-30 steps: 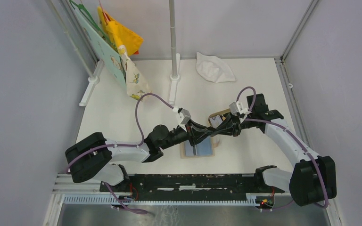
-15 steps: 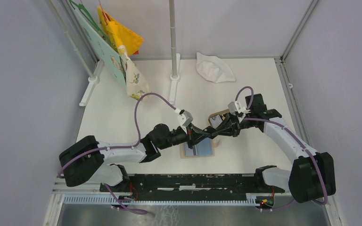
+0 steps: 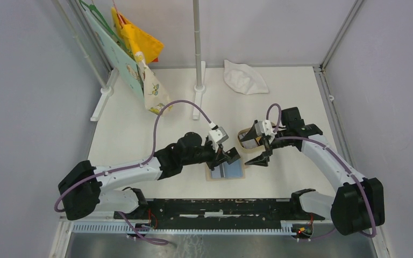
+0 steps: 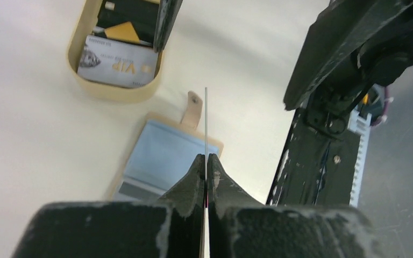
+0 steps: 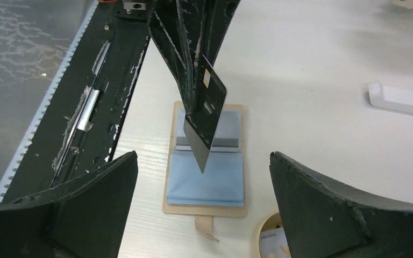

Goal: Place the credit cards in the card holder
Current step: Insert the credit card into the card holder.

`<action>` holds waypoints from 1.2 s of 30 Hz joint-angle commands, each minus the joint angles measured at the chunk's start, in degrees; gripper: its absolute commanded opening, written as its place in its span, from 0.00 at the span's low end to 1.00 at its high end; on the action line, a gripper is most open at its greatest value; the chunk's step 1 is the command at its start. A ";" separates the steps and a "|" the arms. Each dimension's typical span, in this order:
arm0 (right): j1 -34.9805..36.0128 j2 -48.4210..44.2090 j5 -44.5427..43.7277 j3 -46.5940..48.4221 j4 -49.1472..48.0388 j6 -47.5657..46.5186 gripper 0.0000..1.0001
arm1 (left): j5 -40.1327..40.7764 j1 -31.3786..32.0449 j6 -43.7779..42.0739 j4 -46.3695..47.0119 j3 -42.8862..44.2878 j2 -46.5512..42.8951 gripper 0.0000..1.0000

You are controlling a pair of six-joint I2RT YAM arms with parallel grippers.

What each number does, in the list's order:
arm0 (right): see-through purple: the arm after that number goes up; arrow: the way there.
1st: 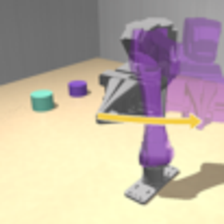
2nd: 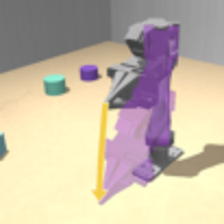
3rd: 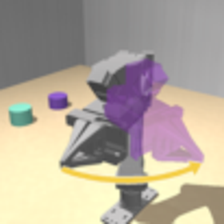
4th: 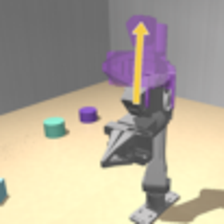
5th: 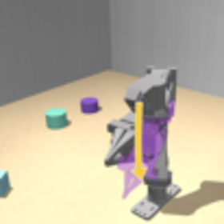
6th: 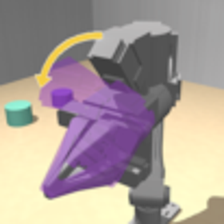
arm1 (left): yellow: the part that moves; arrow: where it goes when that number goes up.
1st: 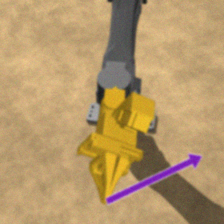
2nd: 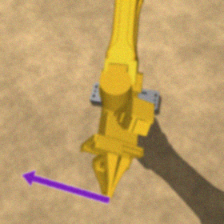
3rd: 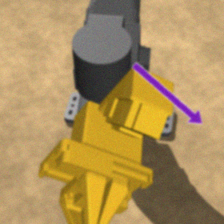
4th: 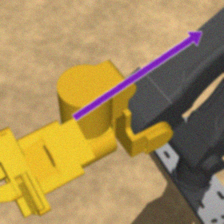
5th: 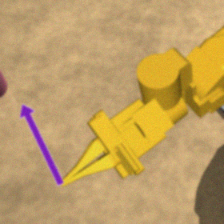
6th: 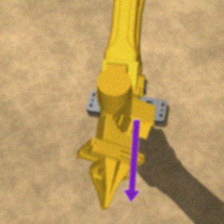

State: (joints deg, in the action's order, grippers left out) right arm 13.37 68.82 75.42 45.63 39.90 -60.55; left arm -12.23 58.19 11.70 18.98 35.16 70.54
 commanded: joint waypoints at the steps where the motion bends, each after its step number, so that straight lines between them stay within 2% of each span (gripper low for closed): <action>1: 2.65 -2.39 -3.75 -0.55 -0.93 -2.70 0.98 | -1.36 -0.25 -7.99 -21.06 6.85 0.10 0.02; 6: 5.32 0.65 -4.93 -1.59 -4.25 0.85 0.98 | -5.12 -0.14 -10.35 -25.76 11.64 2.64 0.02; 8: 6.44 2.17 -5.36 -1.51 -5.53 3.09 0.93 | -6.84 -0.12 -11.07 -26.47 13.11 4.04 0.02; 15: 9.49 5.28 -4.92 -1.33 -7.97 8.17 0.59 | -8.22 -0.10 -11.35 -27.54 16.13 8.92 0.02; 20: 10.21 6.31 -3.99 -0.76 -9.42 11.77 0.20 | -7.64 -0.11 -11.31 -25.50 15.68 9.13 0.03; 21: 10.25 6.56 -4.01 -0.51 -9.69 12.44 0.11 | -7.59 -0.12 -10.73 -24.17 15.20 8.73 0.07; 23: 10.20 6.92 -4.20 -0.08 -10.99 15.27 0.01 | -6.90 -0.11 -9.58 -21.56 13.34 7.26 0.16; 27: 9.82 7.24 -1.88 0.34 -11.59 18.30 0.00 | -3.80 -0.25 -5.17 -10.57 4.93 1.20 0.42; 30: 8.80 6.48 1.85 -0.80 -15.01 22.17 0.00 | -2.12 -0.29 -1.94 -0.75 -3.40 -6.06 0.54; 32: 7.81 5.46 4.66 -2.91 -21.10 28.64 0.00 | -1.13 -0.32 0.99 6.64 -8.78 -9.70 0.65; 34: 6.93 4.14 7.78 -6.20 -32.22 38.53 0.00 | 0.48 -0.28 3.68 12.96 -13.04 -12.28 0.77; 36: 6.34 3.30 8.64 -8.11 -38.47 44.61 0.00 | 2.03 -0.33 5.21 16.51 -15.54 -13.42 0.84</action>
State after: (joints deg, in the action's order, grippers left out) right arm 21.17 74.87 77.34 40.88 18.15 -31.62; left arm -14.20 58.13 10.41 18.70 23.77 59.86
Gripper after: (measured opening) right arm 0.009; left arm 0.785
